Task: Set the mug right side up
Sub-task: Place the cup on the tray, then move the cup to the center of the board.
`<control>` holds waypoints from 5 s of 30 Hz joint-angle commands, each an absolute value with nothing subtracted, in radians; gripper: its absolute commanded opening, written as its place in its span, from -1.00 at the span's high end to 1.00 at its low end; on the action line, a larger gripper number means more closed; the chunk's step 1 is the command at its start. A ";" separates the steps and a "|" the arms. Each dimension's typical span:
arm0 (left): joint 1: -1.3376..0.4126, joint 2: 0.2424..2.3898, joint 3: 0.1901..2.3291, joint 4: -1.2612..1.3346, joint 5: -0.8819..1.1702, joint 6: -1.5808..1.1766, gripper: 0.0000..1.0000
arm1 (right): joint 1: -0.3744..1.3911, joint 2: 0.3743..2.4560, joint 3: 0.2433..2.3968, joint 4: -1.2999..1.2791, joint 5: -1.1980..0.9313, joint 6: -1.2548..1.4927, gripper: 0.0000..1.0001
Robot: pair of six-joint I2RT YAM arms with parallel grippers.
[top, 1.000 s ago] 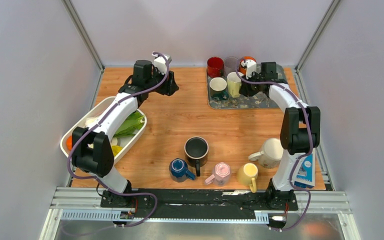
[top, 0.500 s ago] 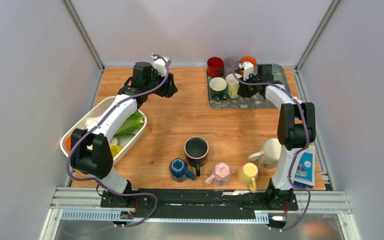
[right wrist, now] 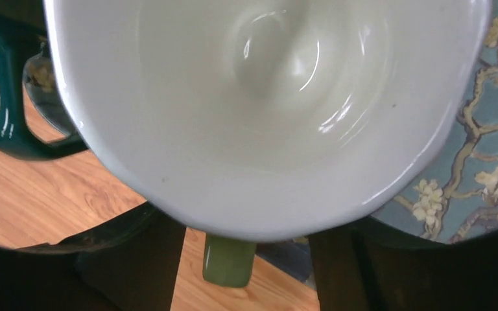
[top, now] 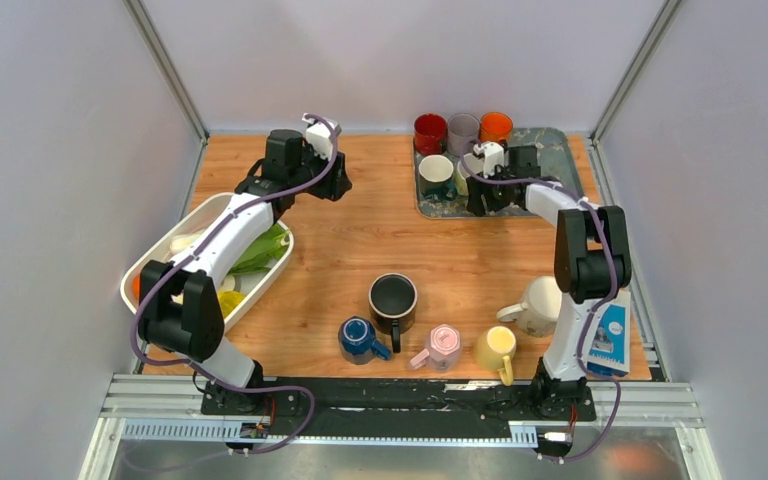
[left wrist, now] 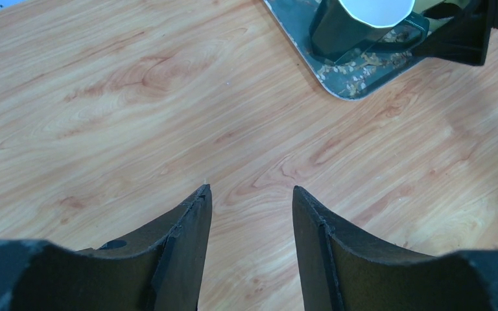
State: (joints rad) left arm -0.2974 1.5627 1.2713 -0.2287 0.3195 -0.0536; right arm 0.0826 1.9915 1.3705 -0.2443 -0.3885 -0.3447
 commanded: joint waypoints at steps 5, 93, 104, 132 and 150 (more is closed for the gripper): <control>-0.292 1.535 1.270 -0.213 0.332 -0.049 -0.13 | 0.087 1.766 1.329 -0.292 -0.372 -0.341 -0.74; -0.273 1.615 1.191 -0.160 0.372 -0.013 -0.11 | 0.599 1.294 0.996 -0.986 -0.677 -0.777 -0.91; -0.272 1.630 1.203 -0.205 0.345 0.031 -0.11 | 0.556 1.341 0.971 -0.861 -0.554 -0.664 -0.88; -0.264 1.546 1.162 -0.135 0.290 0.115 -0.10 | 0.380 1.778 1.409 -0.701 -0.420 -0.830 -0.84; -0.264 1.573 1.203 -0.154 0.308 0.100 -0.10 | 0.383 1.553 1.220 -0.616 -0.361 -0.608 -0.92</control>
State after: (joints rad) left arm -0.2676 1.5509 1.1236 -0.1638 0.2848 0.1032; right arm 0.3828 1.6886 1.3582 -0.6342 -0.3897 -0.6628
